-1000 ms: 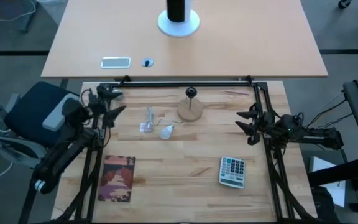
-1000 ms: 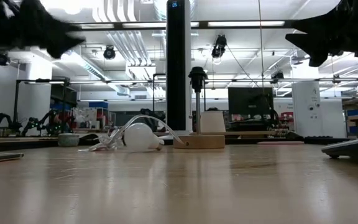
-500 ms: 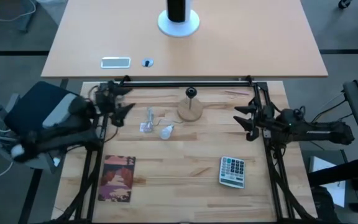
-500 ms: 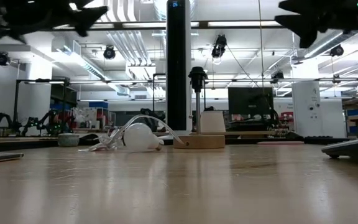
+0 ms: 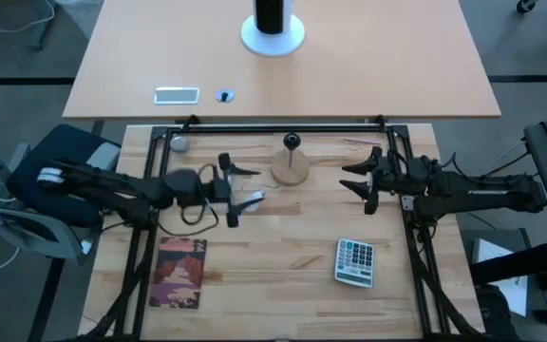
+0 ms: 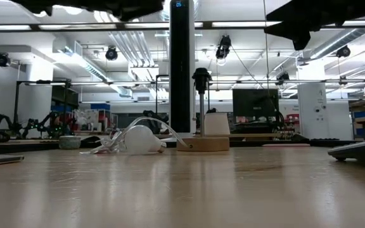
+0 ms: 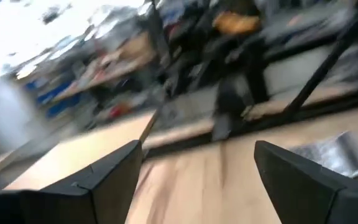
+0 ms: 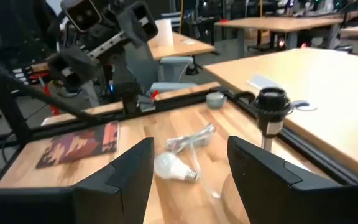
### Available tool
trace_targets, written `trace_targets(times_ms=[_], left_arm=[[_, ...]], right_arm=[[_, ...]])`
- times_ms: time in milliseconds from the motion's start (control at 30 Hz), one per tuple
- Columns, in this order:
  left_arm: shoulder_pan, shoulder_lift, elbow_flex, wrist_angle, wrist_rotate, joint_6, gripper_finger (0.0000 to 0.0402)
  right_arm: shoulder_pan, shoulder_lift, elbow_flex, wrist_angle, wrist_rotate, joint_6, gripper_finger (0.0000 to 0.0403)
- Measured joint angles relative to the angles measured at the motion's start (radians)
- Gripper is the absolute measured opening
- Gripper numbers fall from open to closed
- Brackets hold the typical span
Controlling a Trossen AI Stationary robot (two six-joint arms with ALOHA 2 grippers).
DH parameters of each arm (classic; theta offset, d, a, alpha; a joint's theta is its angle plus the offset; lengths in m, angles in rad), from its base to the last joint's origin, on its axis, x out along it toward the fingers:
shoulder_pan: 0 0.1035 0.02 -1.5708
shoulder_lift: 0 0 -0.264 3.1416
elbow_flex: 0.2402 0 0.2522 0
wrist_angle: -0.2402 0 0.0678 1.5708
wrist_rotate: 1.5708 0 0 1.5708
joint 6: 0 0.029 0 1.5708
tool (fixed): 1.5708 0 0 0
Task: Screw lightbulb
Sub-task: Insert the lightbulb into the lamp
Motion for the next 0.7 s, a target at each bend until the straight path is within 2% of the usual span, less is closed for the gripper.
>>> trace_targets(times_ms=[67,133,267,467,533,633,700], left_arm=[[-0.048,0.022,-0.001,0.006,-0.142,-0.021,0.0302],[-0.078,0.042,-0.003,0.007,-0.217,-0.047,0.0302],[-0.099,0.097,0.008,0.004,-0.180,-0.143,0.0302],[-0.102,0.182,0.106,-0.038,-0.012,-0.234,0.0302],[-0.100,0.207,0.145,-0.089,-0.013,-0.205,0.0302],[-0.090,0.227,0.208,-0.171,-0.084,-0.214,0.0302],[-0.083,0.236,0.236,-0.248,-0.091,-0.205,0.0302]], right_arm=[[0.000,-0.001,-0.001,-0.022,-0.007,0.005,0.0199],[-0.001,-0.001,-0.001,-0.022,-0.007,0.005,0.0199],[-0.001,0.013,0.001,-0.008,-0.007,-0.002,0.0199],[-0.001,0.025,0.003,0.014,-0.007,-0.019,0.0199],[-0.001,0.027,0.003,0.014,-0.008,-0.040,0.0199],[-0.001,0.033,0.003,0.015,-0.008,-0.056,0.0199],[-0.001,0.038,0.003,0.017,-0.008,-0.063,0.0199]])
